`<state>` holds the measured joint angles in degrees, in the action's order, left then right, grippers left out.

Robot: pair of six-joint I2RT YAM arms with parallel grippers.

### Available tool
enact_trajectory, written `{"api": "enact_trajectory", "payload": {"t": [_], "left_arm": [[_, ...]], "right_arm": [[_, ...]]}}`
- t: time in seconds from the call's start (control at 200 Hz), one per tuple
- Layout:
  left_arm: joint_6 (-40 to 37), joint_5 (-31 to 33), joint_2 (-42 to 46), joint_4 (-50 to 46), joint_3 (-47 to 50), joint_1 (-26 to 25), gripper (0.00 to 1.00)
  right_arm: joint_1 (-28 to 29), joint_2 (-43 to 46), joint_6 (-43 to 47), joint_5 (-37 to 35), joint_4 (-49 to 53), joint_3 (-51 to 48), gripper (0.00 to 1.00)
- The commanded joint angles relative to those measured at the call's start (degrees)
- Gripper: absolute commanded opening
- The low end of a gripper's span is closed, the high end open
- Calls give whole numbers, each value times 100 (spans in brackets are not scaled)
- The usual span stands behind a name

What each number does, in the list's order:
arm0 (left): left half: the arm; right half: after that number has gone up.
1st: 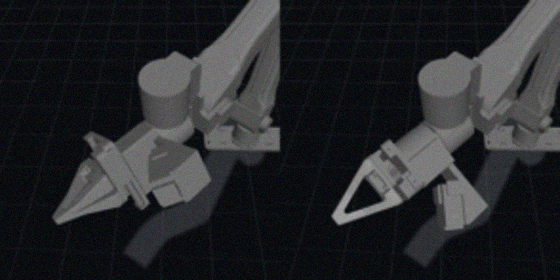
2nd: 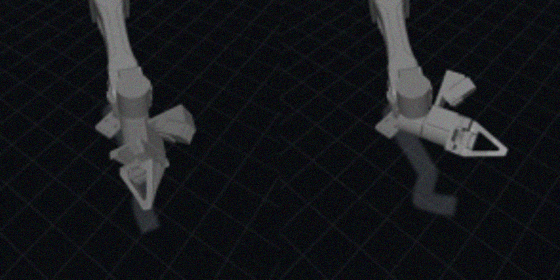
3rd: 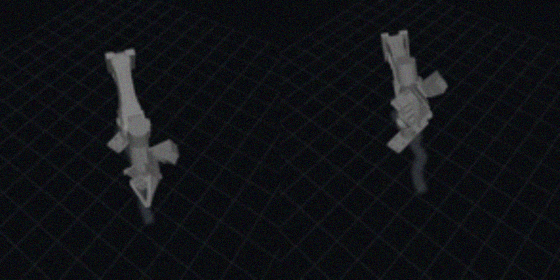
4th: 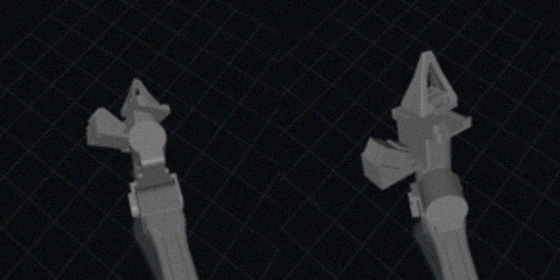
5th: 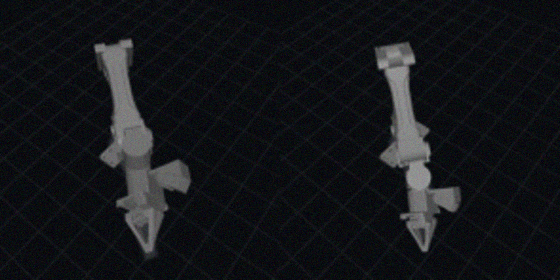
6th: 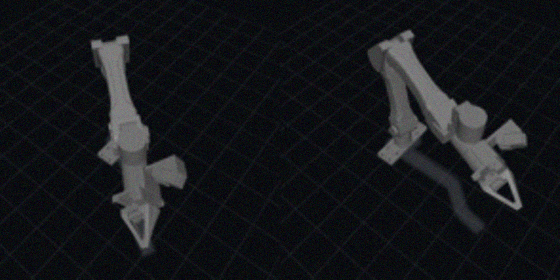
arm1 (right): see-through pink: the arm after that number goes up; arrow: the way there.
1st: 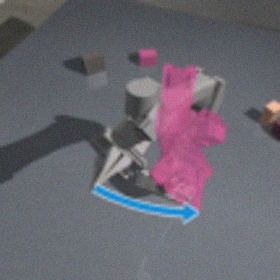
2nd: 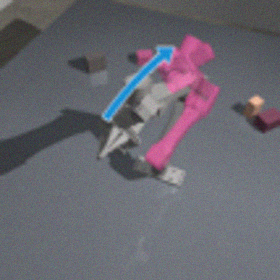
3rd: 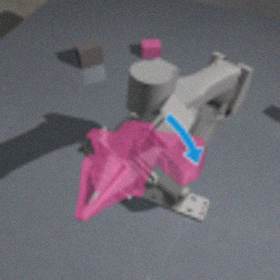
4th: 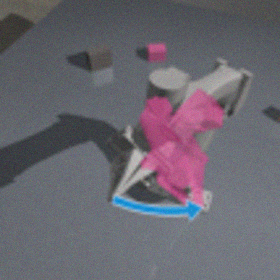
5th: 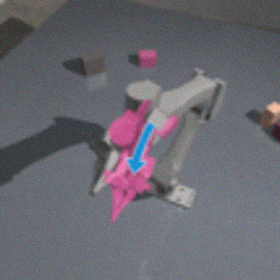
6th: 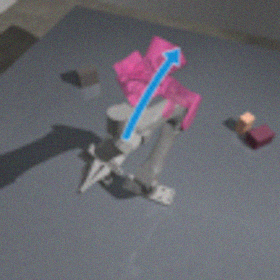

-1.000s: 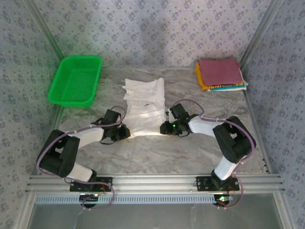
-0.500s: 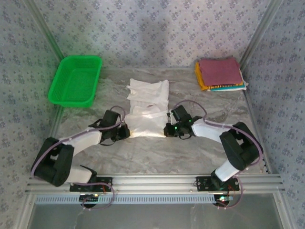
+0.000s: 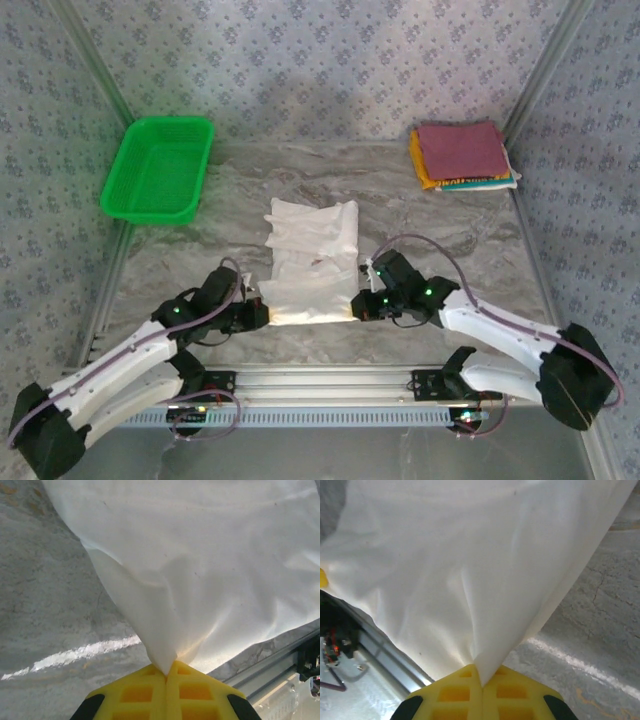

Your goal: Fold and stack the t-shirts

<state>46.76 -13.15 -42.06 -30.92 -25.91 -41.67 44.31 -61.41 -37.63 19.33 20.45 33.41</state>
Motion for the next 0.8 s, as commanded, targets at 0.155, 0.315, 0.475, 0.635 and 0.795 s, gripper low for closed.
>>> {"api": "enact_trajectory", "payload": {"t": [0.155, 0.315, 0.475, 0.635, 0.795], "left_arm": [[-851, 482, -828, -372, -1962, 420, 0], [-1184, -73, -1743, 149, -2712, 1109, 0], [-1429, -315, -2482, 494, -3044, 1774, 0], [-1583, -600, -3117, 868, -3246, 2182, 0], [-1781, -999, -4097, 1150, -3845, 2645, 0]], "right_arm": [[-543, -365, 91, -10, 445, 1301, 0], [-1099, -1182, 330, 99, 493, 2165, 0], [-1504, -1971, 423, 200, 579, 2914, 0], [-1790, -2579, 359, 370, 718, 3443, 0], [-2091, -3472, 366, 667, 824, 4316, 0]]}}
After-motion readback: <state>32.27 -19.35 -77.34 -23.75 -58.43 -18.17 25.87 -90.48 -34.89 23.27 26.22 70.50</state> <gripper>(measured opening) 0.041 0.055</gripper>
